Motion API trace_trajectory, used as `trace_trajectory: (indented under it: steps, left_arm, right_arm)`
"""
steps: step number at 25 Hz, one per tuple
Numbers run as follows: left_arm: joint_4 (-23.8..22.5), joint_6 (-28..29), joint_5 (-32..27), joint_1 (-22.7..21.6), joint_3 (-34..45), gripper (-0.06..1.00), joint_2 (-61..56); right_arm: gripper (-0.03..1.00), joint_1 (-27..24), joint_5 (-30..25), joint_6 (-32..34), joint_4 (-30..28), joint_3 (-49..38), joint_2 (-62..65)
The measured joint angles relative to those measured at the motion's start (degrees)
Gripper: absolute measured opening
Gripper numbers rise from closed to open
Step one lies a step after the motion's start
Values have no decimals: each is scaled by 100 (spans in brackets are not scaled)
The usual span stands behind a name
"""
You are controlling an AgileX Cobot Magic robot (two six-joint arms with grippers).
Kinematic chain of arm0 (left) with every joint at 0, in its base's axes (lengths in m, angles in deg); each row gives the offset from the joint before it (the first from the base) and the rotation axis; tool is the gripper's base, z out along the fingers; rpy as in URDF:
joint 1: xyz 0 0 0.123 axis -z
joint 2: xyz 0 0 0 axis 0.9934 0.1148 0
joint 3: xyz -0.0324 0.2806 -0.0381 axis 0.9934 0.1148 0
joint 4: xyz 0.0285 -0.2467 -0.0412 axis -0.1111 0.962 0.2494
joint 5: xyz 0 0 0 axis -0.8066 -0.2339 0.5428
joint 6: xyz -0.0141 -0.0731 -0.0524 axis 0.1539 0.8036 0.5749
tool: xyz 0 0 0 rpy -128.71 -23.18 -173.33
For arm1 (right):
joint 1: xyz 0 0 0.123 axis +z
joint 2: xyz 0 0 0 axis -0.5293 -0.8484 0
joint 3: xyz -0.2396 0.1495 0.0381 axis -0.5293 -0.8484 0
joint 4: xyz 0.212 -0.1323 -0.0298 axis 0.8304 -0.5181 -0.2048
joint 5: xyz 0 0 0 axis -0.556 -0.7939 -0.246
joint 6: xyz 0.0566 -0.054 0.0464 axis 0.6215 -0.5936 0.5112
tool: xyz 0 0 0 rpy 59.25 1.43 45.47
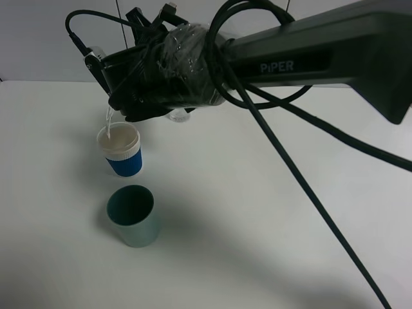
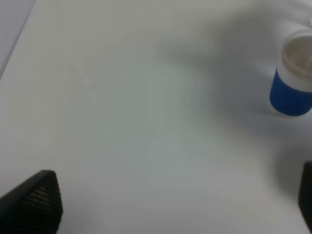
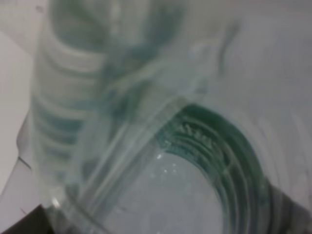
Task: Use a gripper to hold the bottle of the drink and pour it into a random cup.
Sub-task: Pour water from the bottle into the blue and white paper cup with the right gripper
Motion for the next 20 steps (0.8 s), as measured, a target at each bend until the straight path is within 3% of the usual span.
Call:
trace_trajectory:
  steps: [20]
  left_arm:
    - [0,0,0,0,0,98,0]
  right_arm:
    - [57,-39,5,-83,-207,0,0]
